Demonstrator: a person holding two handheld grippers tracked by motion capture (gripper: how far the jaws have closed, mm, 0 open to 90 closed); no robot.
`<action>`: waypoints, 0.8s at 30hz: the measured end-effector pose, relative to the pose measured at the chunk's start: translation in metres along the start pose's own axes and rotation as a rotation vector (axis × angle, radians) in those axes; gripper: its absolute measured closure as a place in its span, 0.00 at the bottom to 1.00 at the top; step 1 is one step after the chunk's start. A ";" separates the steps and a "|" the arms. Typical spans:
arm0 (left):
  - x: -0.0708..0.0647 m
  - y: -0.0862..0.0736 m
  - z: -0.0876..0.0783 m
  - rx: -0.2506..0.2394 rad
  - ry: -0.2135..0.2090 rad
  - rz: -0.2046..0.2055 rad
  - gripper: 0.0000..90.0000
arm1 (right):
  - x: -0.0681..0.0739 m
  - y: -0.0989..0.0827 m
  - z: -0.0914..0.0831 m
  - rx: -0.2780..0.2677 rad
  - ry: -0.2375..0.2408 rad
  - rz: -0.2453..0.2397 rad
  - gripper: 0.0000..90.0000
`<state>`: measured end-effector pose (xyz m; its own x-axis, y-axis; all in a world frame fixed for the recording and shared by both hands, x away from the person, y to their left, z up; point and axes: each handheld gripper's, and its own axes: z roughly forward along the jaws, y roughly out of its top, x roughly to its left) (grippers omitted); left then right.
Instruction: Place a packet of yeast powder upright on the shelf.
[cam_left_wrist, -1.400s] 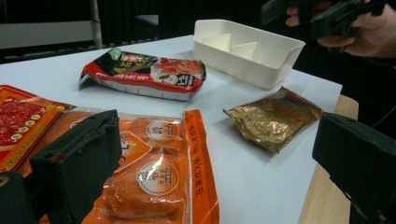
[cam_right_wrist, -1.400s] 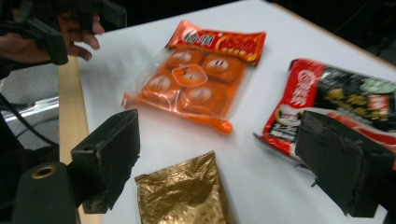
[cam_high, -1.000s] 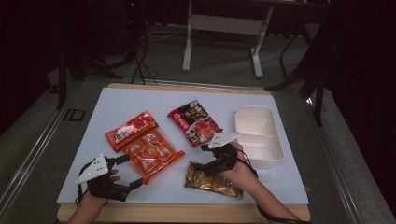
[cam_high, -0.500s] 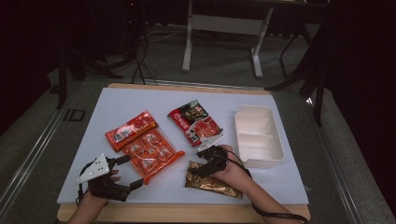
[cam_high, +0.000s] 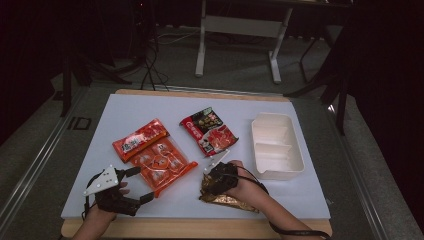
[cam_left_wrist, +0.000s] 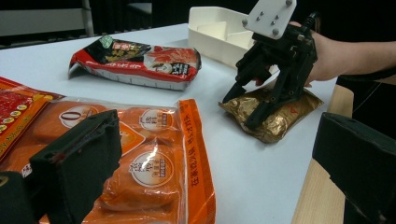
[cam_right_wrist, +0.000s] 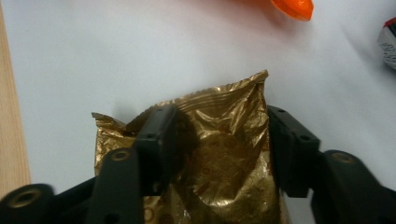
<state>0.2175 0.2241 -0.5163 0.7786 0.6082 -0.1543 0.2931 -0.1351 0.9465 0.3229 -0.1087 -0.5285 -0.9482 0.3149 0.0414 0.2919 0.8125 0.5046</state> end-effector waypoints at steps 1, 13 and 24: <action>0.000 0.000 0.000 0.002 0.001 0.001 0.02 | 0.002 0.001 0.000 0.010 -0.009 -0.014 0.57; 0.000 0.000 0.001 0.010 0.002 0.002 0.02 | -0.001 0.005 -0.001 0.040 -0.019 -0.002 0.92; 0.000 -0.001 0.001 0.013 0.004 0.005 0.02 | -0.008 0.004 -0.029 -0.074 0.017 0.064 0.99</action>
<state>0.2176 0.2230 -0.5171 0.7777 0.6110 -0.1483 0.2965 -0.1485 0.9434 0.3276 -0.1221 -0.5014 -0.9300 0.3565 0.0898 0.3427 0.7524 0.5625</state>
